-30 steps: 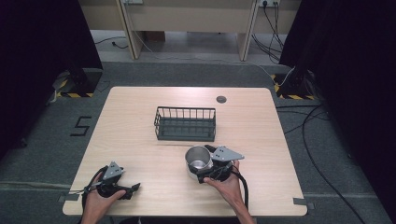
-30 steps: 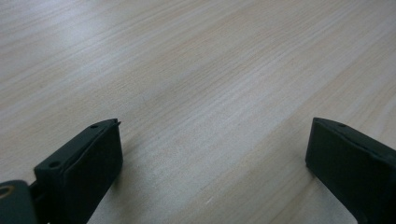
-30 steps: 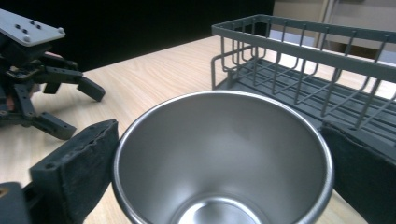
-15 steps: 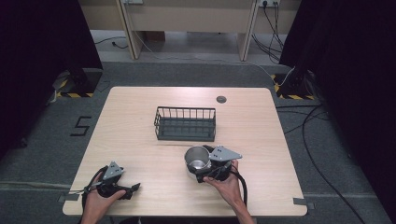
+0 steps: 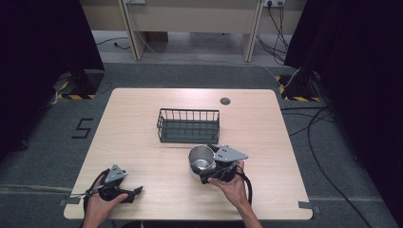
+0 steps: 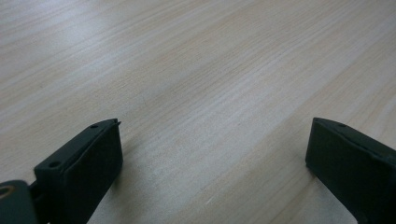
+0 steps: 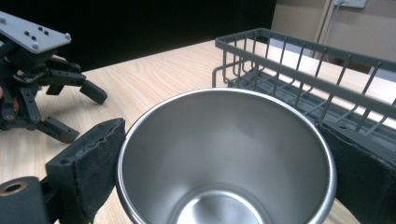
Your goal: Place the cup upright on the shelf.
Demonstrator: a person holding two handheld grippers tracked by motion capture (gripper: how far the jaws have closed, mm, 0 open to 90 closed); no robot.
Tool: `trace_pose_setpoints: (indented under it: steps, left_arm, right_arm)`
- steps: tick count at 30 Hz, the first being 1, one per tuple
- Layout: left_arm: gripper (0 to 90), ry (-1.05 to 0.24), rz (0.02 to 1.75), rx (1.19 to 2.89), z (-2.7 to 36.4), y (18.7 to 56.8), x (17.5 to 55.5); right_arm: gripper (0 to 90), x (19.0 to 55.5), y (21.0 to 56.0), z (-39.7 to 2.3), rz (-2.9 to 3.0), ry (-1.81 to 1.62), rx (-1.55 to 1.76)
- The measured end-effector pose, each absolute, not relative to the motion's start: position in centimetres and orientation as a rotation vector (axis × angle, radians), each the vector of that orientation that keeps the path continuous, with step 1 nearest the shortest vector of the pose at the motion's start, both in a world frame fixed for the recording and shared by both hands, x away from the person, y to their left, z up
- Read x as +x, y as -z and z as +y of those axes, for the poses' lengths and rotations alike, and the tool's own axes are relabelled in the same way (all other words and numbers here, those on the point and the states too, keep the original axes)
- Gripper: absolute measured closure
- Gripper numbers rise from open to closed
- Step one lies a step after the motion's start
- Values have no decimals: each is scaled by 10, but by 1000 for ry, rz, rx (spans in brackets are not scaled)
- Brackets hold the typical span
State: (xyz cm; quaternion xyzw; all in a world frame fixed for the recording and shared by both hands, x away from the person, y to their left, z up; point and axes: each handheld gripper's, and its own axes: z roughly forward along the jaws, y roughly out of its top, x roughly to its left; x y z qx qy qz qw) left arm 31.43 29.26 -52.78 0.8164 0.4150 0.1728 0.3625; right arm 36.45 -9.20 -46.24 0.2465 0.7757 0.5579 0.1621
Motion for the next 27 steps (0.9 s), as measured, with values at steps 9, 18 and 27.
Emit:
trace_pose_setpoints:
  steps: [9, 18, 27]
  left_arm:
    - [31, -445, 1068, 2102, 293, 528, 314]
    - [31, -445, 1068, 2102, 293, 528, 314]
    - [31, -445, 1068, 2101, 293, 528, 314]
  right_arm:
    - [61, 375, 431, -91, 2226, -1602, 689]
    - [61, 392, 397, -89, 2236, -1620, 671]
    - [61, 413, 371, -82, 2273, -1620, 652]
